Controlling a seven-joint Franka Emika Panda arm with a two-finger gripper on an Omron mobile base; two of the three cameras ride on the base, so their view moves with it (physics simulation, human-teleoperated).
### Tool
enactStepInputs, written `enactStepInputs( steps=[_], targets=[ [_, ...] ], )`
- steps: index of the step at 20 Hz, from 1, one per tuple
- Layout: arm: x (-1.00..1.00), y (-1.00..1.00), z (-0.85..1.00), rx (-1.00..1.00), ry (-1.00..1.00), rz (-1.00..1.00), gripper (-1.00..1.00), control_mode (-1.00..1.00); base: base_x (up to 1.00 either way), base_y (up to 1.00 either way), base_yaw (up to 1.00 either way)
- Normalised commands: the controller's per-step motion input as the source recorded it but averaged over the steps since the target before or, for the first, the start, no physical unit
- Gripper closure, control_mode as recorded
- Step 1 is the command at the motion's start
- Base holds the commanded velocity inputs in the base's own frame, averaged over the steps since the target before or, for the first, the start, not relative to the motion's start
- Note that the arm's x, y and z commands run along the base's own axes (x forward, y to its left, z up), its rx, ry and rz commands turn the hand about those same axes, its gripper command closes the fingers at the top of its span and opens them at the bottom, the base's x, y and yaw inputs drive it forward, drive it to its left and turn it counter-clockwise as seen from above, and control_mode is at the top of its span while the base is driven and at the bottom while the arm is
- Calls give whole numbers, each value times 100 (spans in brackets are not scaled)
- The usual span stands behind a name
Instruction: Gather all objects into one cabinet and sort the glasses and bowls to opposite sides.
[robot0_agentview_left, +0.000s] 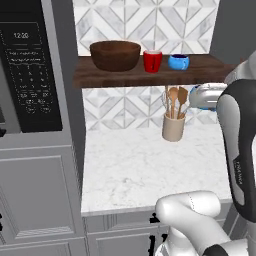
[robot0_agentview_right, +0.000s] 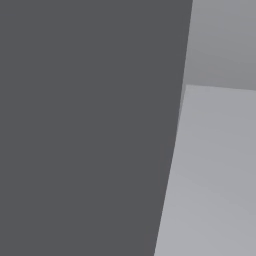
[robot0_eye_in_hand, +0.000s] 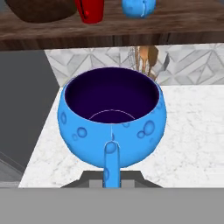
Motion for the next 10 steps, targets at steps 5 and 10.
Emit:
enactStepInputs(
  steps=[5,10],
  targets=[
    [7,-34,15,-1,-15,-6,100,-100,0,0,0],
    [25,-1,7,-5,-13,-9,100,-100,0,0,0]
  ],
)
